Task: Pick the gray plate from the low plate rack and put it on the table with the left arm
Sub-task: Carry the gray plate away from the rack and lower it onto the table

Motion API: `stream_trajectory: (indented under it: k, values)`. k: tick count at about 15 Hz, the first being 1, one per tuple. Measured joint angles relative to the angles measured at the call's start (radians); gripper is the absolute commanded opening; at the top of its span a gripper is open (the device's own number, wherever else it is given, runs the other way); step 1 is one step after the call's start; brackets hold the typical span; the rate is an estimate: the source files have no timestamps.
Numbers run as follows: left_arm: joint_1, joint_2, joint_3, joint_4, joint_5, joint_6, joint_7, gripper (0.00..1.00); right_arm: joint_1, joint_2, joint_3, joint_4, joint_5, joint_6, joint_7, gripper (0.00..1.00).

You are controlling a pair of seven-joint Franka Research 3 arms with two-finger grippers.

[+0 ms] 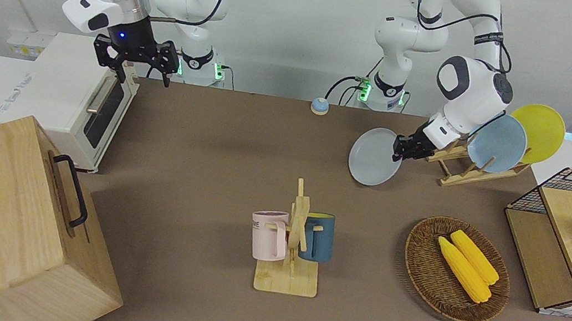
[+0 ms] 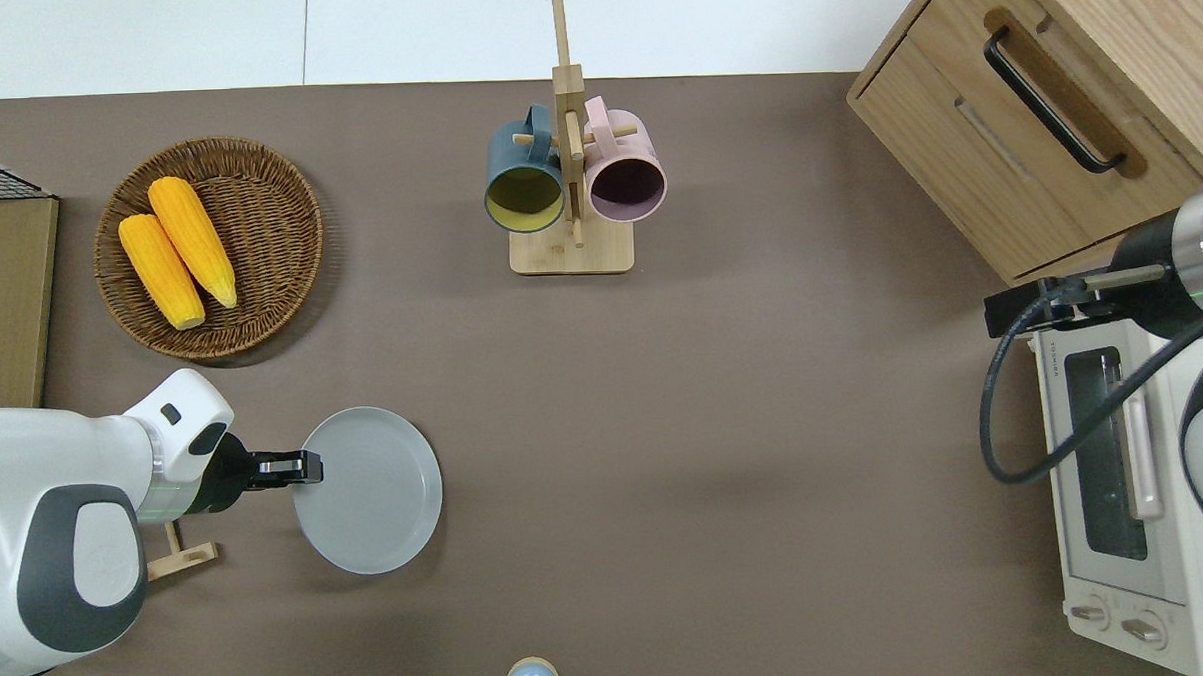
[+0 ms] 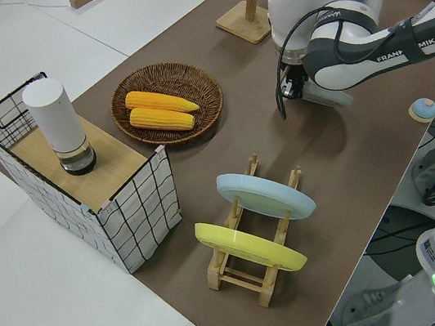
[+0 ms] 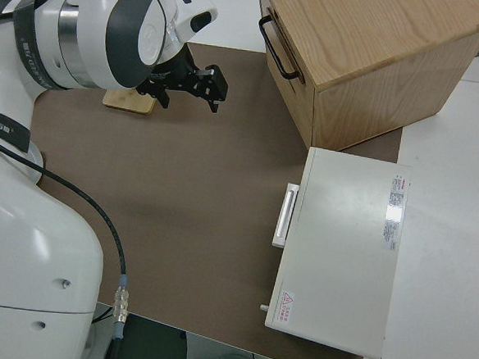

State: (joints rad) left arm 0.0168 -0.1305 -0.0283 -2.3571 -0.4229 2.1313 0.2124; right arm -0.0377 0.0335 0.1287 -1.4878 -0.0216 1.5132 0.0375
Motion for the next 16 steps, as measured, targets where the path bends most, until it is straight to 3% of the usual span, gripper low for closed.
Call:
stream_trajectory:
  k: [4,6,7,10,16]
  values:
    - [0.001,0.004,0.006,-0.01,-0.001,0.014,0.028,0.04,0.0,0.0,0.0,0.0,0.0,0.0,0.0,0.983]
    - [0.001,0.005,0.007,-0.011,-0.001,0.016,0.034,0.28,0.0,0.0,0.0,0.0,0.0,0.0,0.0,0.983]
    - [0.001,0.006,0.007,-0.011,0.0,0.017,0.038,0.5,0.0,0.0,0.0,0.0,0.0,0.0,0.0,0.983]
    - [-0.015,0.022,0.001,-0.024,0.008,0.036,0.043,1.0,0.0,0.0,0.0,0.0,0.0,0.0,0.0,0.983]
    - [-0.027,0.052,-0.006,-0.035,0.008,0.073,0.043,1.0,0.0,0.0,0.0,0.0,0.0,0.0,0.0,0.983]
